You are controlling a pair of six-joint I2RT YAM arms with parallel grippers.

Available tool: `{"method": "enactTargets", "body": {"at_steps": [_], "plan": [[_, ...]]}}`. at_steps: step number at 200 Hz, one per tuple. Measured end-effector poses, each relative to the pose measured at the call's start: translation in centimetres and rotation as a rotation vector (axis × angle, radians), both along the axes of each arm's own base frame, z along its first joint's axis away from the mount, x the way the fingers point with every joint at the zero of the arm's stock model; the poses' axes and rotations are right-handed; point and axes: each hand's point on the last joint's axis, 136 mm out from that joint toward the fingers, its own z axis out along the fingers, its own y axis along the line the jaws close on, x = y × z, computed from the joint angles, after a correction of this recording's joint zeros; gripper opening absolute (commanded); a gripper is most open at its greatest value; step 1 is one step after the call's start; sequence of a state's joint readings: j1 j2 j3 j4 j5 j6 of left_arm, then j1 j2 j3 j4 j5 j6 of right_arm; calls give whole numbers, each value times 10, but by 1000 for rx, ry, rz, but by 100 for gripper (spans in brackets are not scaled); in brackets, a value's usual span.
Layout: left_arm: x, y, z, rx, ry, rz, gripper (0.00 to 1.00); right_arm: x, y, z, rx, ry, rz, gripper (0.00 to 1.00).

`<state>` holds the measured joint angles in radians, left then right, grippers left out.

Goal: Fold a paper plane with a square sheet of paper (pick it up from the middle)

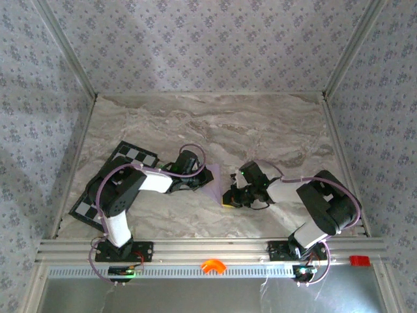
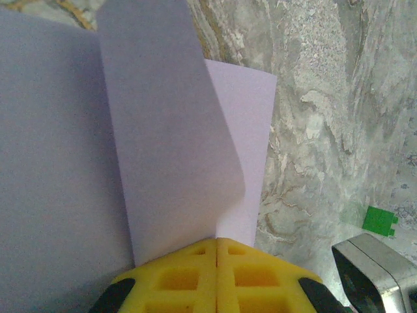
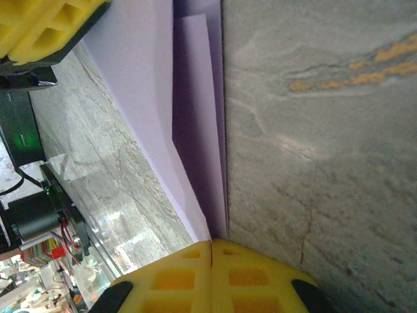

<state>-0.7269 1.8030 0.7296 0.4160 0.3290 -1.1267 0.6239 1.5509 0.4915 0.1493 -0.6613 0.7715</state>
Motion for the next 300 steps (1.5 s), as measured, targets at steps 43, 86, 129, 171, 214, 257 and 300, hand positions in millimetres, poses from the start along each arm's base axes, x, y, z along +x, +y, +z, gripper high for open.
{"method": "enactTargets", "body": {"at_steps": [43,86,129,171,214,257,300], "plan": [[0,0,0,-2,-2,0,7,-1,-1,0,-12,-10,6,8],[0,0,0,-2,-2,0,7,-1,-2,0,-16,-9,5,7],[0,0,0,-2,-2,0,7,-2,-6,7,-32,-19,-7,24],[0,0,0,-3,-3,0,7,16,-6,32,-6,-74,-37,10],[0,0,0,-3,-3,0,7,35,18,53,43,-110,-1,3],[0,0,0,-3,-3,0,7,36,42,42,17,-77,57,0],[-1,0,0,-3,-3,-2,7,34,46,21,-53,-48,75,0]]}}
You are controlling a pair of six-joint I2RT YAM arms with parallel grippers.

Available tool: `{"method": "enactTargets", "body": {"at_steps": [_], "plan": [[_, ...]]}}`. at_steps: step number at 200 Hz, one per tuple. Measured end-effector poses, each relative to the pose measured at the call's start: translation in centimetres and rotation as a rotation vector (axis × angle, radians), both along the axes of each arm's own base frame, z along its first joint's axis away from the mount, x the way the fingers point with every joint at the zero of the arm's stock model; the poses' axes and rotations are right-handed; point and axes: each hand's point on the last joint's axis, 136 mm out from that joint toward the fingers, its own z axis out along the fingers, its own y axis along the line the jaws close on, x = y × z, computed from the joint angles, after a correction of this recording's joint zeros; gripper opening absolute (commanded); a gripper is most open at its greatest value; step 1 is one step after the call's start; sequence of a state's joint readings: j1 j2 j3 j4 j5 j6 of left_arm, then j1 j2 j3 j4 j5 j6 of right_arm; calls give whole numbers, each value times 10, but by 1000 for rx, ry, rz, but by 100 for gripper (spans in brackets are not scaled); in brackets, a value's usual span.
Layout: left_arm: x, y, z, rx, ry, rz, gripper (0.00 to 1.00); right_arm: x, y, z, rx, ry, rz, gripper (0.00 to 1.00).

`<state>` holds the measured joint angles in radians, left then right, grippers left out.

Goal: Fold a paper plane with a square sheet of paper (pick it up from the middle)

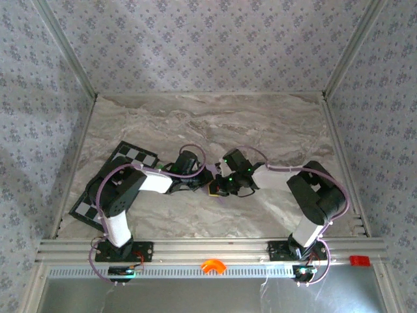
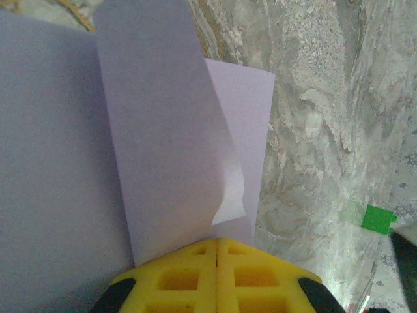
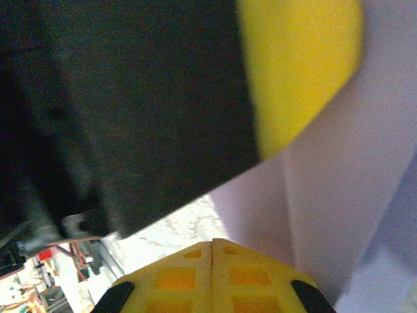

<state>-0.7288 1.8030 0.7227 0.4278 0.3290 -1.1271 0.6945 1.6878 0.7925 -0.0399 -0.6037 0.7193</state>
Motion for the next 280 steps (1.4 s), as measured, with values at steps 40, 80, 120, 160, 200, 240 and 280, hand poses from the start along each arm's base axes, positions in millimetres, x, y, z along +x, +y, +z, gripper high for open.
{"method": "enactTargets", "body": {"at_steps": [40,80,120,160,200,240,280], "plan": [[0,0,0,0,0,0,7,-8,-10,-20,-40,24,-5,0],[0,0,0,0,0,-1,7,-8,-12,-20,7,-3,-12,2],[-2,-1,0,-4,4,-7,7,-12,-16,-20,46,-14,-26,3],[-4,-1,-1,-8,8,-13,7,-23,-26,-19,50,-19,-29,4],[-5,-1,-1,-13,7,-17,7,-36,-37,-20,46,-21,-30,5],[-5,-1,-1,-14,7,-18,7,-51,-50,-21,28,-17,-24,4],[-5,-1,-1,-15,6,-18,7,-62,-58,-20,15,0,-14,4]]}}
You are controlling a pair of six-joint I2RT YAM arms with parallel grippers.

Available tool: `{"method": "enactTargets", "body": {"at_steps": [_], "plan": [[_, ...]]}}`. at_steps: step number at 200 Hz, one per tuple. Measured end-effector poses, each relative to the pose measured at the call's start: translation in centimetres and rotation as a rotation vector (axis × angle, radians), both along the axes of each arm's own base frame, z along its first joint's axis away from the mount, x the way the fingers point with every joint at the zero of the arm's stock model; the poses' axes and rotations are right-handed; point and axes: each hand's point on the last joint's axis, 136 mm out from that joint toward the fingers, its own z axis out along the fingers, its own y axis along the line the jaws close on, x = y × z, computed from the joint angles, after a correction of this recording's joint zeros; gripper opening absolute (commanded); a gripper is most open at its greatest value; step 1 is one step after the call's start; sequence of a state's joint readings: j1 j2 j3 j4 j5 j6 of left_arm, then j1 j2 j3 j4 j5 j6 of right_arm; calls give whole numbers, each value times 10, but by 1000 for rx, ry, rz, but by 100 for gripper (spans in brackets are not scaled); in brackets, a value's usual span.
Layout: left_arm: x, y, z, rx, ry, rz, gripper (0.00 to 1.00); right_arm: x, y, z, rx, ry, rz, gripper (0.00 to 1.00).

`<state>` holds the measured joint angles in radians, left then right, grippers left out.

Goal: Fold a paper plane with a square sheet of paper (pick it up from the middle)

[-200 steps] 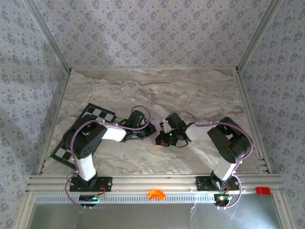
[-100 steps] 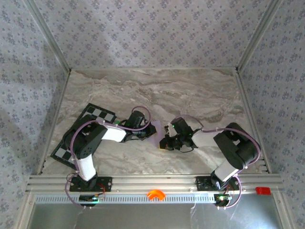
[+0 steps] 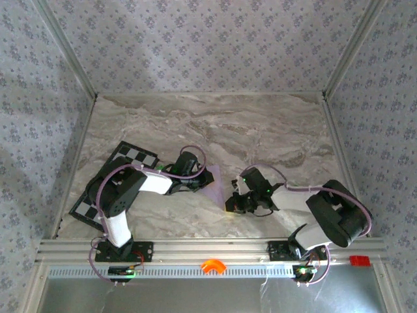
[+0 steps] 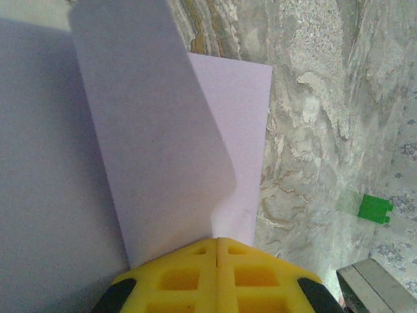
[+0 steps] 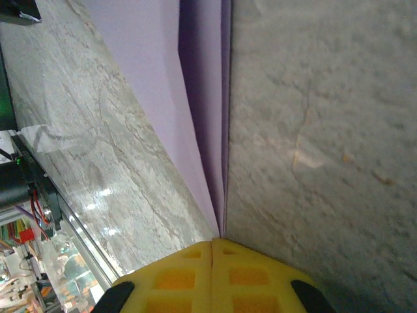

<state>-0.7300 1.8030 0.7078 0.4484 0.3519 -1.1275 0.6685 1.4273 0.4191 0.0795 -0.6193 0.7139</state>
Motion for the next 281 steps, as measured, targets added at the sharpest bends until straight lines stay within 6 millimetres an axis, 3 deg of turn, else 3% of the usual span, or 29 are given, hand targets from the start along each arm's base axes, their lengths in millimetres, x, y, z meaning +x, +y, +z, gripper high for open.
{"method": "enactTargets", "body": {"at_steps": [34,61,80,100,158,201,281], "plan": [[0,0,0,0,0,0,7,0,-5,18,27,1,-29,3],[0,0,0,0,-1,0,7,25,3,46,72,-44,-59,2],[0,0,0,0,-1,-1,7,45,16,55,82,-56,-63,2],[0,0,0,0,-1,-1,7,62,29,48,68,-40,-60,2],[-1,-1,0,1,-1,-1,7,80,52,25,16,2,-38,2],[0,-1,0,1,-3,3,7,74,38,-1,-39,31,-62,1],[-7,1,9,20,-8,-28,11,57,29,-1,53,-18,-51,0]]}}
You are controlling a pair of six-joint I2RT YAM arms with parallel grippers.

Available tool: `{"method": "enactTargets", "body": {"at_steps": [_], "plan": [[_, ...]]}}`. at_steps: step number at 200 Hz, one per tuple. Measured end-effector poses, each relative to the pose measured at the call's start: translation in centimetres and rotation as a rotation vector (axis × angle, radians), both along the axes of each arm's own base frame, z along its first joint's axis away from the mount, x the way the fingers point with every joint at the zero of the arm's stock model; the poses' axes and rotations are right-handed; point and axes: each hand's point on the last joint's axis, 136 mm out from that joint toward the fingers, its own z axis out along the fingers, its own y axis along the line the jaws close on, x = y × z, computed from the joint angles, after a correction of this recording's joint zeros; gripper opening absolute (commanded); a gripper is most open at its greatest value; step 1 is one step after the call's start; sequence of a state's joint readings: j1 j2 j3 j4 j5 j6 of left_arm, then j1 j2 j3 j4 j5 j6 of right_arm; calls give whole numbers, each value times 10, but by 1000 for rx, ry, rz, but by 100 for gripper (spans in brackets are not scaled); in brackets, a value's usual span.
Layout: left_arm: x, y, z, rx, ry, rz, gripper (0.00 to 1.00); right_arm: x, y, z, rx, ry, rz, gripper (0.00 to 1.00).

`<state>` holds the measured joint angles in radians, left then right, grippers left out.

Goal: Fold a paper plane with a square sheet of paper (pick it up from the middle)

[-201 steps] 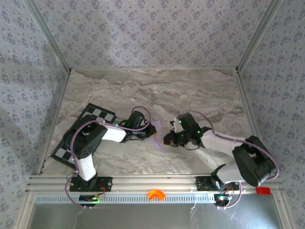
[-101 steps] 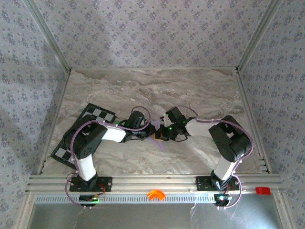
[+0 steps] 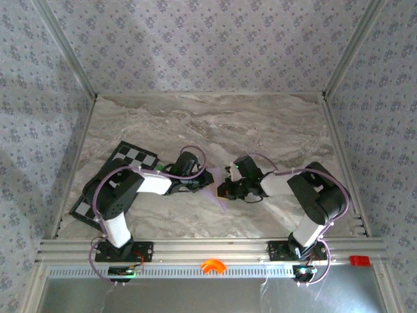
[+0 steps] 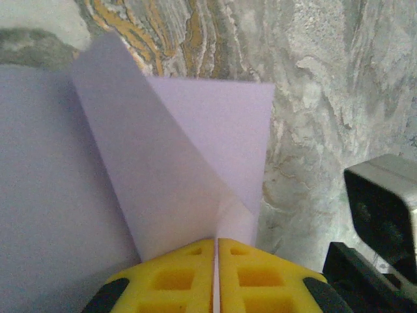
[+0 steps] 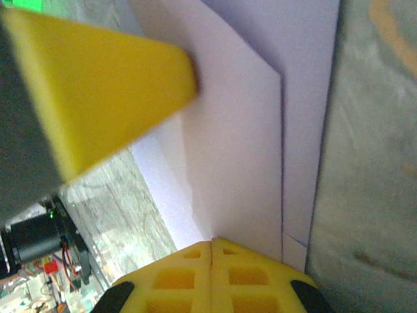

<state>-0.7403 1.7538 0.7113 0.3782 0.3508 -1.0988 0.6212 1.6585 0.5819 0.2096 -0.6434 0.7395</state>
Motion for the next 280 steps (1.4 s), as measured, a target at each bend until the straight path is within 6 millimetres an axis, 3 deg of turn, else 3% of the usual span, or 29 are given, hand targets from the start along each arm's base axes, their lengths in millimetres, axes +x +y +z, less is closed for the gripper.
{"method": "enactTargets", "body": {"at_steps": [49,81,116,131,223,280], "plan": [[-8,-10,28,1,-65,-48,9,-15,-12,-1,-5,26,18,0],[-23,-19,21,15,-50,-94,8,-16,-14,-1,1,37,21,0],[-29,-20,-1,55,-13,-111,8,-17,-15,-1,3,39,24,0],[-26,-17,-10,61,5,-105,8,-17,-15,-1,2,38,27,0],[11,10,-10,38,31,4,7,-19,-15,-1,29,26,39,0],[36,29,-8,141,25,73,7,-19,-15,-1,31,21,46,0]]}}
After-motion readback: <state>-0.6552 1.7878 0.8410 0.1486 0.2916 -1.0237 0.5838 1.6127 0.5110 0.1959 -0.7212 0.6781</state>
